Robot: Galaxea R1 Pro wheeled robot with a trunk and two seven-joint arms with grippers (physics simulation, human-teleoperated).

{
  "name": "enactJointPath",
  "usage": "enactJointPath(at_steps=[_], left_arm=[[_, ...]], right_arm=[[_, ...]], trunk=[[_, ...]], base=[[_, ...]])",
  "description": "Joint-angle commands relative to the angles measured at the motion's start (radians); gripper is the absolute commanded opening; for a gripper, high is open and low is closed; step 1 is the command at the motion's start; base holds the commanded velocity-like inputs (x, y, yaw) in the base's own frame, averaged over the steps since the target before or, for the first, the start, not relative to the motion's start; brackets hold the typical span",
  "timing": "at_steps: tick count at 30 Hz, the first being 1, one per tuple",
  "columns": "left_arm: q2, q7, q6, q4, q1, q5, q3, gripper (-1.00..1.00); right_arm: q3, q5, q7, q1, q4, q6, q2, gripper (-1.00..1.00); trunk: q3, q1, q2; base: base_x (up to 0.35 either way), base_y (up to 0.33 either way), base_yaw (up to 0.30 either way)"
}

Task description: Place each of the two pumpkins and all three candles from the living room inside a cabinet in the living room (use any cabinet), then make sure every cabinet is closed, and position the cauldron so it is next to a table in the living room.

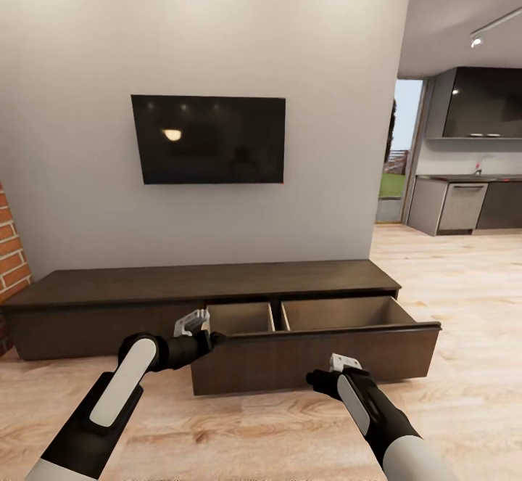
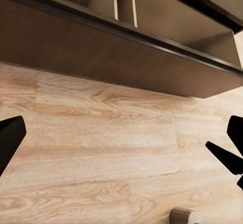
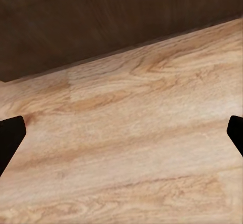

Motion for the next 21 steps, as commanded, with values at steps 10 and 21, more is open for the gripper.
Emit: enactJointPath(at_steps=[10,21], left_arm=[[-0.002,0.017,-0.018,0.083,-0.001,-0.02,-0.01,1.0],[-0.007,0.003,-0.197,0.316,-0.001,-0.213,-0.022,1.0]], right_arm=[[0.004,-0.008,0.026,-0.001,-0.002,0.0,-0.003,1.0],[0.009,-0.009,0.038,0.0,-0.003,-0.064,0.0,1.0]], trunk=[[-0.033,0.038,-0.071],[-0.067,0.08,-0.148]], base=[[0.0,0.0,0.0],[0.0,0.0,0.0]])
